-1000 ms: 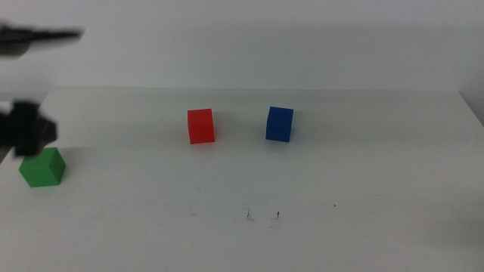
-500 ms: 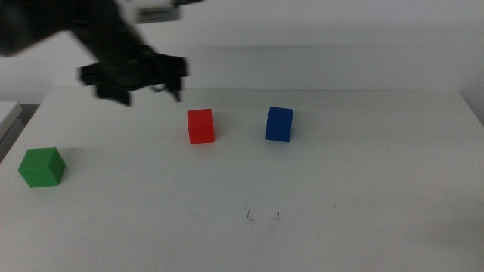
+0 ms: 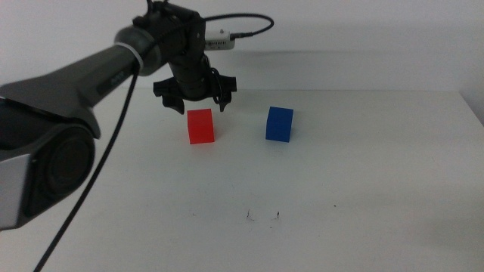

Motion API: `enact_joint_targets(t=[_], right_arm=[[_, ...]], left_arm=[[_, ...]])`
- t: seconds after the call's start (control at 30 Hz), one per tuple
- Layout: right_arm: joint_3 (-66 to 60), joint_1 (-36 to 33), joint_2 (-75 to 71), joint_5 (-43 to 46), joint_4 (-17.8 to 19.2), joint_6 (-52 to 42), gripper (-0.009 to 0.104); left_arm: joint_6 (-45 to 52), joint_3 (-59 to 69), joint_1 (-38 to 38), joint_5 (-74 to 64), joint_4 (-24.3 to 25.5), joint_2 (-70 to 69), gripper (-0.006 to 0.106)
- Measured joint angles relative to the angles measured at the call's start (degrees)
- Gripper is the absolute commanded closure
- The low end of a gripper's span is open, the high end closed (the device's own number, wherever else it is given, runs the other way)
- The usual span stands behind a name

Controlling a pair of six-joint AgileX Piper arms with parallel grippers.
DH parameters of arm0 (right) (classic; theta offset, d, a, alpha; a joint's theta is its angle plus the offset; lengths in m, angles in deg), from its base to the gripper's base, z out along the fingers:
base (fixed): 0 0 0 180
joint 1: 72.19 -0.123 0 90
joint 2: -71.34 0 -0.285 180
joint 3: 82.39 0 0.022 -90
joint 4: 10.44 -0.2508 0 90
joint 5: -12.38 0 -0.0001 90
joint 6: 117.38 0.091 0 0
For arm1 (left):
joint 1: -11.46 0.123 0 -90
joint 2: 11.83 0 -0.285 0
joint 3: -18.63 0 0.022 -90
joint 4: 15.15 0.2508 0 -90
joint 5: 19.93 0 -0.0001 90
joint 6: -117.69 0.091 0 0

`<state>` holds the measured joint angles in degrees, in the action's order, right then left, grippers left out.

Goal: Stack red cubes first, then green, then blue cubes in a specific spot.

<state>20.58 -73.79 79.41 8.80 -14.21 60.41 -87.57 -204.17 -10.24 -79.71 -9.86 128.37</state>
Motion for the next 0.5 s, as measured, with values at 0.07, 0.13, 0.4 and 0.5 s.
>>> enact_joint_targets(t=[0.07, 0.13, 0.4, 0.5], right_arm=[[0.0, 0.0, 0.0, 0.0, 0.0, 0.0, 0.002], [0.0, 0.0, 0.0, 0.0, 0.0, 0.0, 0.002], [0.0, 0.0, 0.0, 0.0, 0.0, 0.0, 0.002], [0.0, 0.0, 0.0, 0.0, 0.0, 0.0, 0.002]], left_arm=[[-1.19, -0.47, 0.0, 0.0, 1.24, 1.37, 0.007], [-2.15, -0.5, 0.0, 0.23, 2.46, 2.42, 0.008], [-1.38, -0.72, 1.42, 1.38, 0.12, 4.92, 0.042], [0.5, -0.81, 2.33, 1.38, -2.5, 5.09, 0.066]])
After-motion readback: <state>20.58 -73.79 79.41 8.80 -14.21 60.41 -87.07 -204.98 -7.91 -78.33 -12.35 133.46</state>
